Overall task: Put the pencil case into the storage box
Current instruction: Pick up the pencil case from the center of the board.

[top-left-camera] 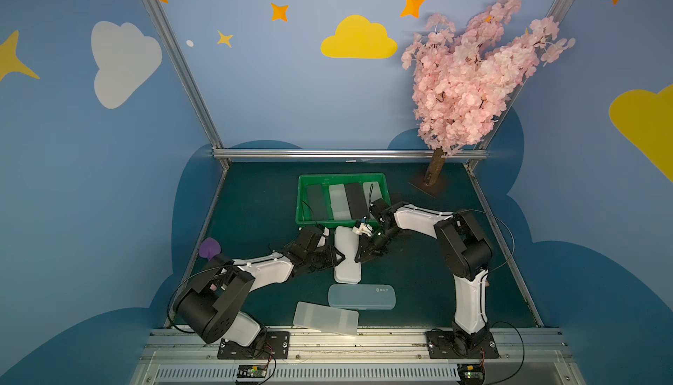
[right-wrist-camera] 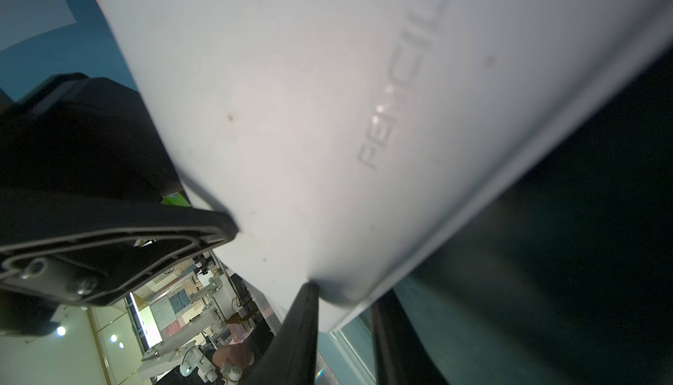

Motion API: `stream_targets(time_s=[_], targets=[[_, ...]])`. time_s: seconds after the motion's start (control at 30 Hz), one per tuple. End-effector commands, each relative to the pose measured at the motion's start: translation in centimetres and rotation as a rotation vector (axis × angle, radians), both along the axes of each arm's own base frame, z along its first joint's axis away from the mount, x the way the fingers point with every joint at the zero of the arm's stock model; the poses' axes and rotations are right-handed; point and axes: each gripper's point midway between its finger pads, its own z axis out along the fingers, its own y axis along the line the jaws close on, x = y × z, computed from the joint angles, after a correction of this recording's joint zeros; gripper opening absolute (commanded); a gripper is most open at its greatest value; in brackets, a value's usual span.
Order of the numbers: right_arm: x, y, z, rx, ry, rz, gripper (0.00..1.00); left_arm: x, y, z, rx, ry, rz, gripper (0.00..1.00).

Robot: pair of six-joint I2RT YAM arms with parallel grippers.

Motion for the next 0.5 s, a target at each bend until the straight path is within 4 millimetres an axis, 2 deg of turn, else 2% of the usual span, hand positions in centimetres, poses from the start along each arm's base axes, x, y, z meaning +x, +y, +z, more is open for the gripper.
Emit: stream_targets(time_s=[0.0,0.23,0.47], targets=[[0.3,3.4,1.8,0.142,-0.027,0.038,0.27,-0.5,-4.2,6.0,-0.208,-0.124,-0.167,0.32],[1.0,3.4,2.4,0.127,-0.050,0.024,0.28,-0.7,-3.2,6.7,-0.172,-0.120,-0.156,0.21],[3.2,2.8,6.5,0.142,-0.178,-0.013,0.35,-1.0,-0.2,7.4,-0.104,-0.119,-0.117,0.16]])
